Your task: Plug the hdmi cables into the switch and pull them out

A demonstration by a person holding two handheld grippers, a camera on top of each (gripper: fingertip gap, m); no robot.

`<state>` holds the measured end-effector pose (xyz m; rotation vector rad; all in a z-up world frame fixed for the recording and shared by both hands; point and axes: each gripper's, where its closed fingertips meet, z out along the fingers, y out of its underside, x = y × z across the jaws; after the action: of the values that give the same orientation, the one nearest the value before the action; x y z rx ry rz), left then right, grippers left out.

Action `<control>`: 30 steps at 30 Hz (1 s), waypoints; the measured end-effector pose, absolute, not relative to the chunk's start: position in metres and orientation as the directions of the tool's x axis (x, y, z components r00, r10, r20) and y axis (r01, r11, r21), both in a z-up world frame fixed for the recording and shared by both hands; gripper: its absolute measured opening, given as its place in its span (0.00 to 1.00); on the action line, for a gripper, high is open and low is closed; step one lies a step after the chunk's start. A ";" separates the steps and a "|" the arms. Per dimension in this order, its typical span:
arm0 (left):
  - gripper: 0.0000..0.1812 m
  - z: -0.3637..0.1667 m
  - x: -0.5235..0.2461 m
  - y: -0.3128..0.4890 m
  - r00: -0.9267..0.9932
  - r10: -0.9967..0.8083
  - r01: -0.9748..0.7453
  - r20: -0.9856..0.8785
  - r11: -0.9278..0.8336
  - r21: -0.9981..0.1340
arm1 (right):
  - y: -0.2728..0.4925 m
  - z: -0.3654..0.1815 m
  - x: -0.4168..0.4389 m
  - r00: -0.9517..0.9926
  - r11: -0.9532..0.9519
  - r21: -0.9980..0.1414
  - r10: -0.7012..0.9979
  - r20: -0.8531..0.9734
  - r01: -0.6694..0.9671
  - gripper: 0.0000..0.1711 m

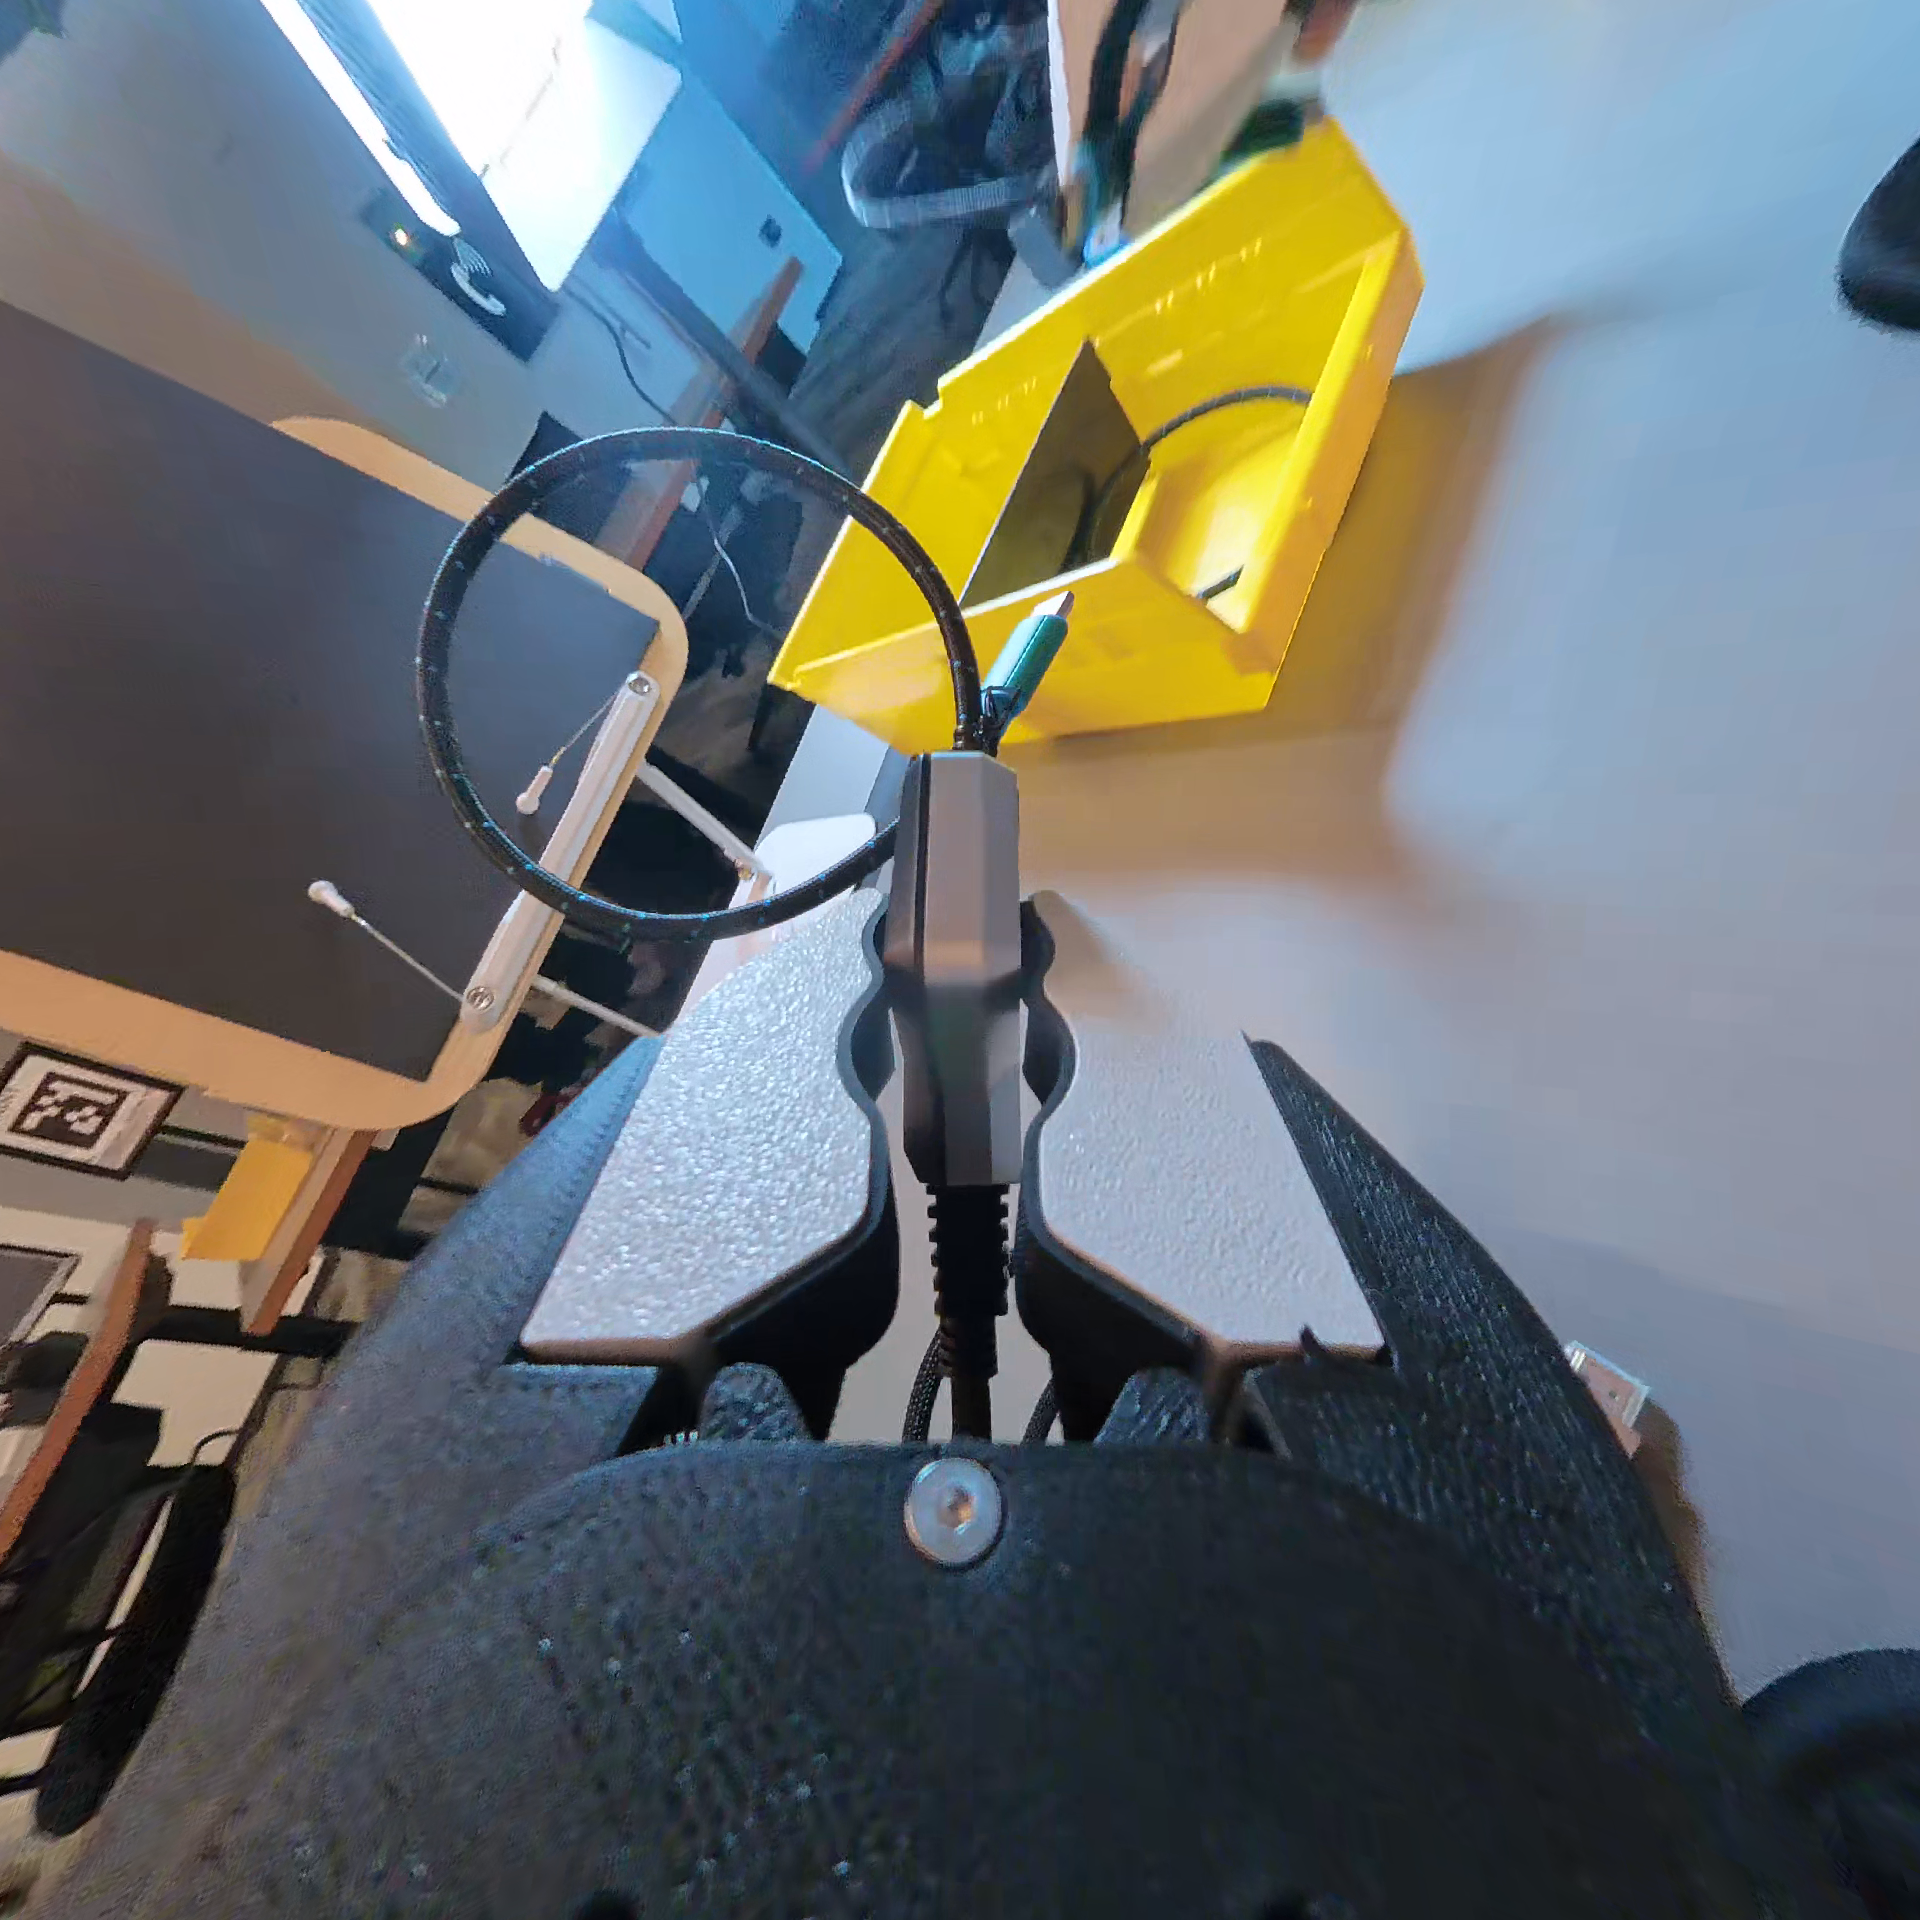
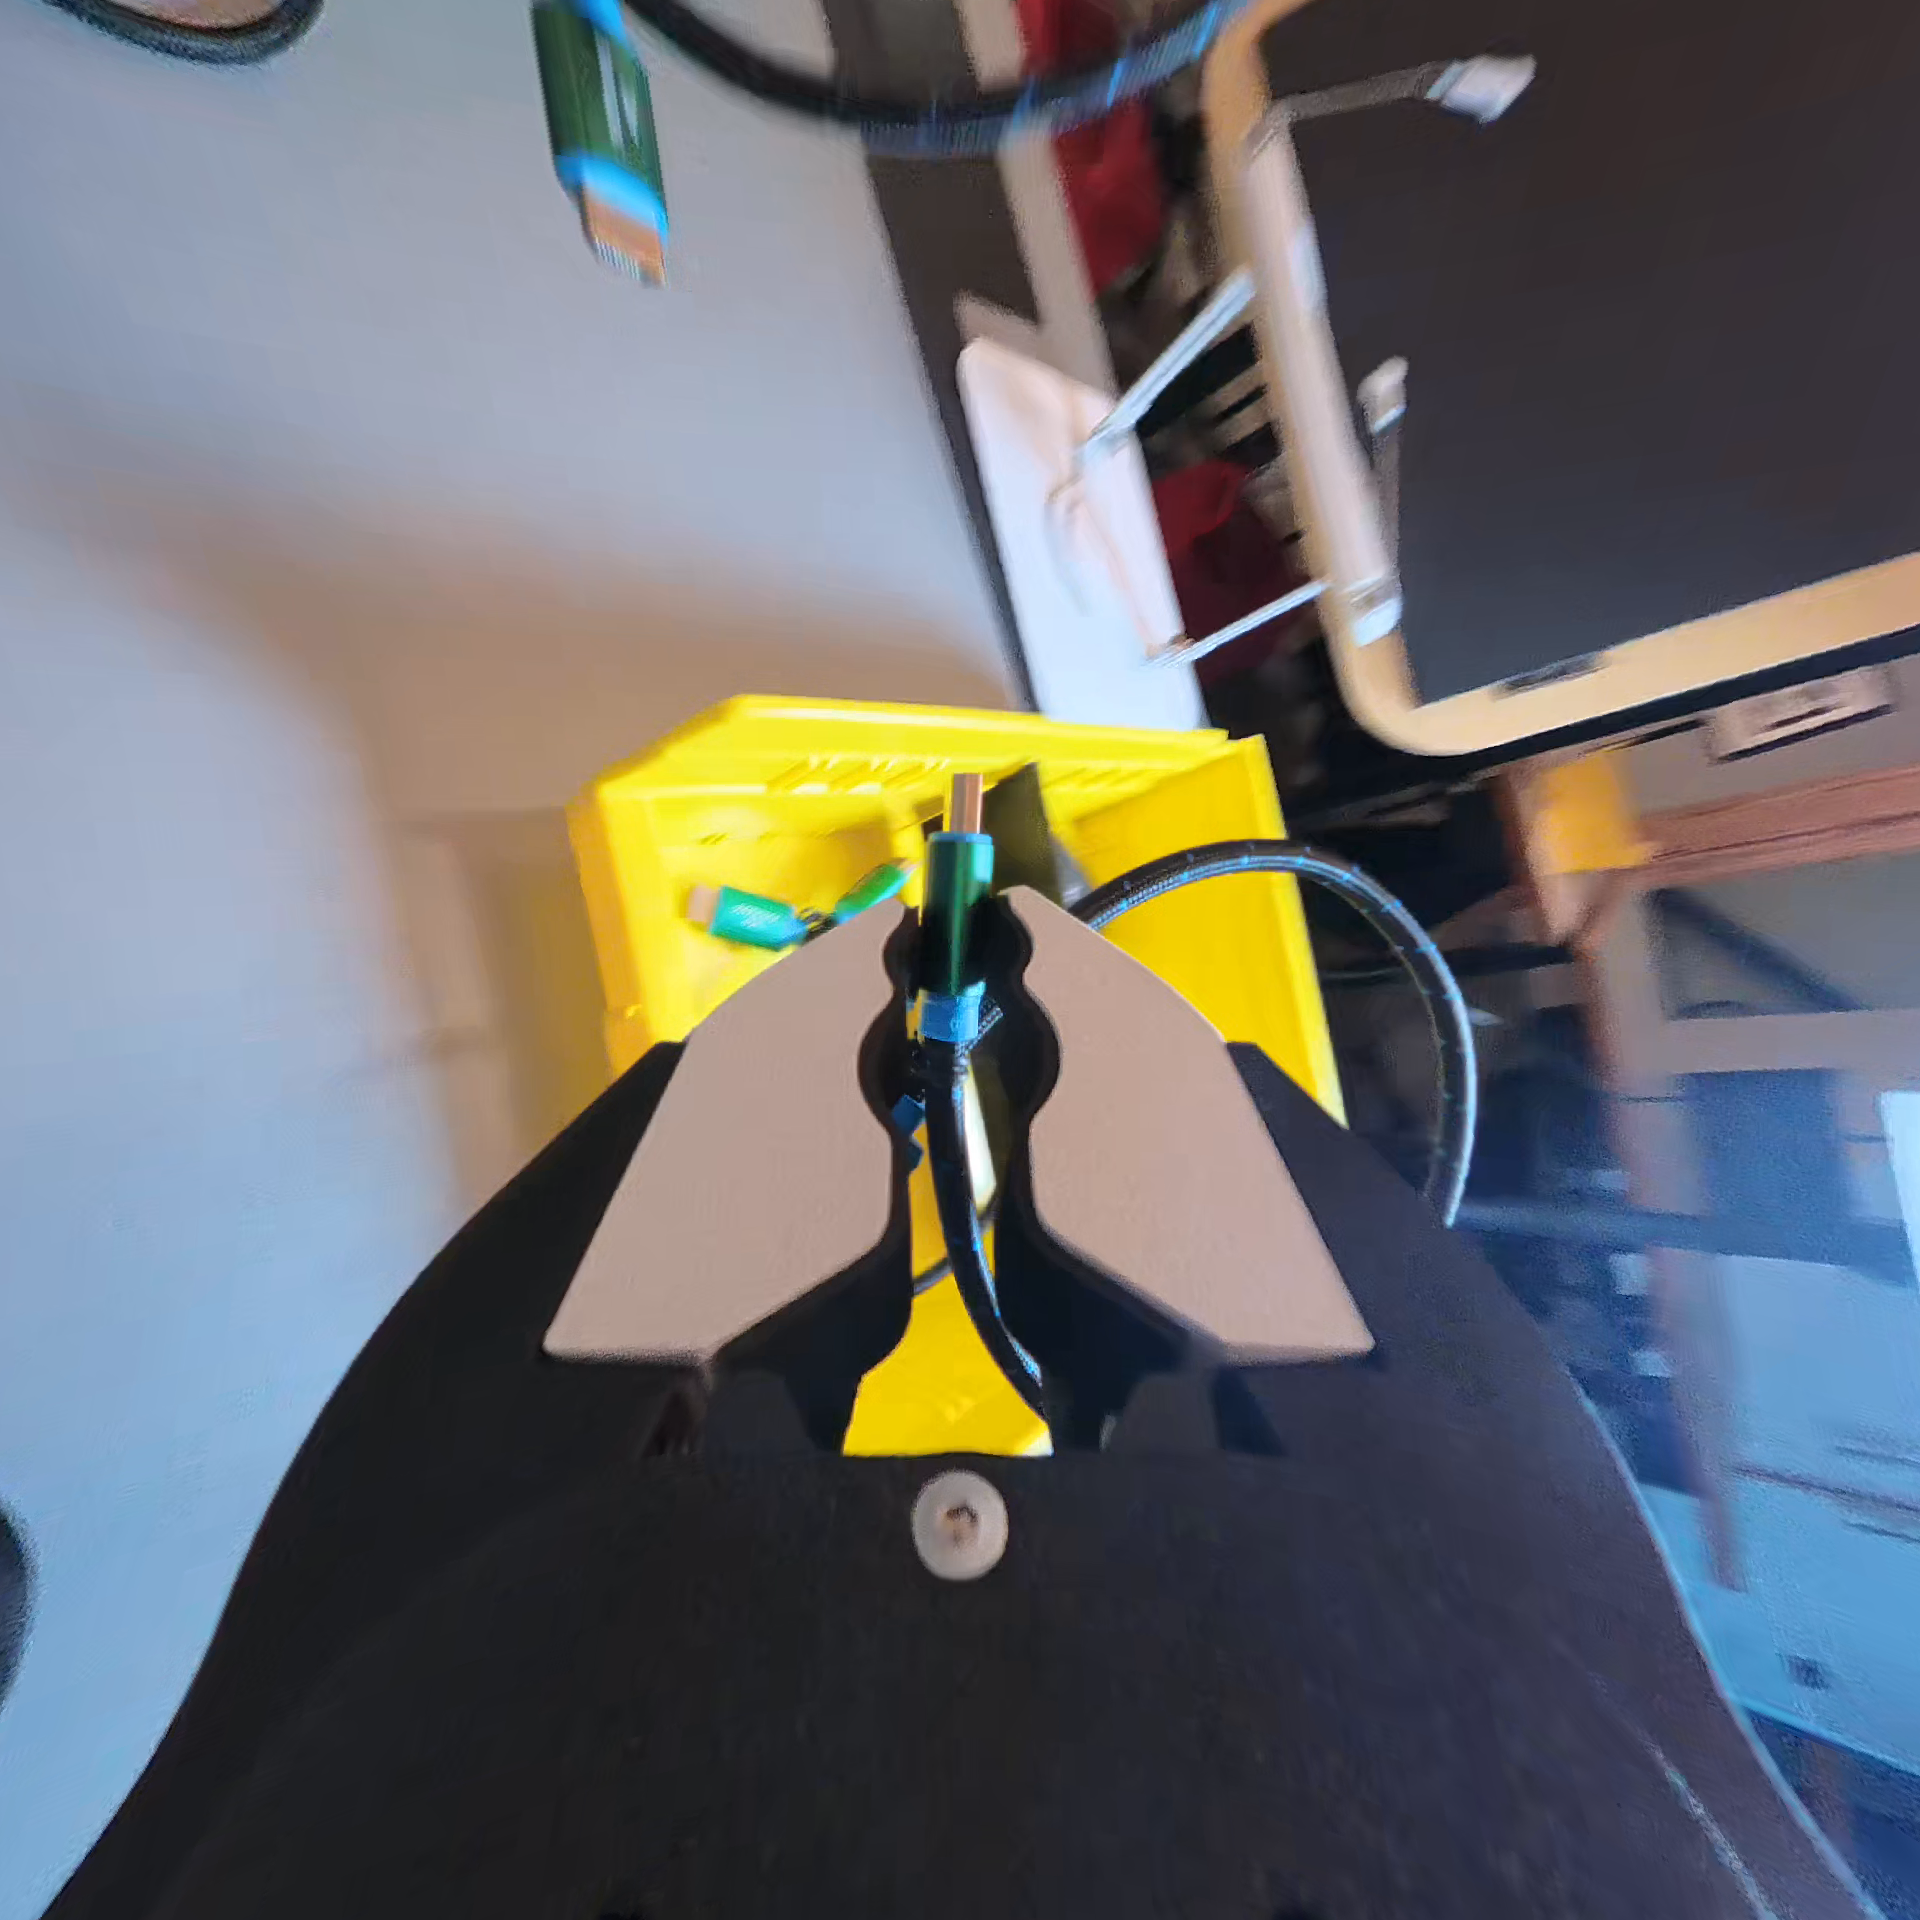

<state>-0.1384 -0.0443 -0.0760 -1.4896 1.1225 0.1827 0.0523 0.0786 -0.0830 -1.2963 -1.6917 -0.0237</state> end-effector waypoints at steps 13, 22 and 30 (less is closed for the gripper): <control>0.12 -0.089 -0.126 -0.043 0.543 -0.587 -0.638 -0.600 0.177 -0.750 | 0.112 -0.095 0.037 0.153 0.308 -0.675 0.833 0.532 0.671 0.14; 0.12 -0.099 -0.104 -0.047 0.469 -0.612 -0.685 -0.637 0.203 -0.700 | -0.005 -0.078 -0.025 -0.213 0.632 -0.477 0.711 0.670 0.610 0.14; 0.12 -0.114 -0.088 -0.049 0.369 -0.586 -0.777 -0.721 0.231 -0.585 | -0.008 -0.146 -0.064 -0.375 0.687 -0.195 0.586 0.718 0.700 0.14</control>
<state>-0.0881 -0.0492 -0.1143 -1.4509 1.3114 0.2040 -0.0638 -0.0083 -0.1458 -0.9835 -2.0887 -0.1788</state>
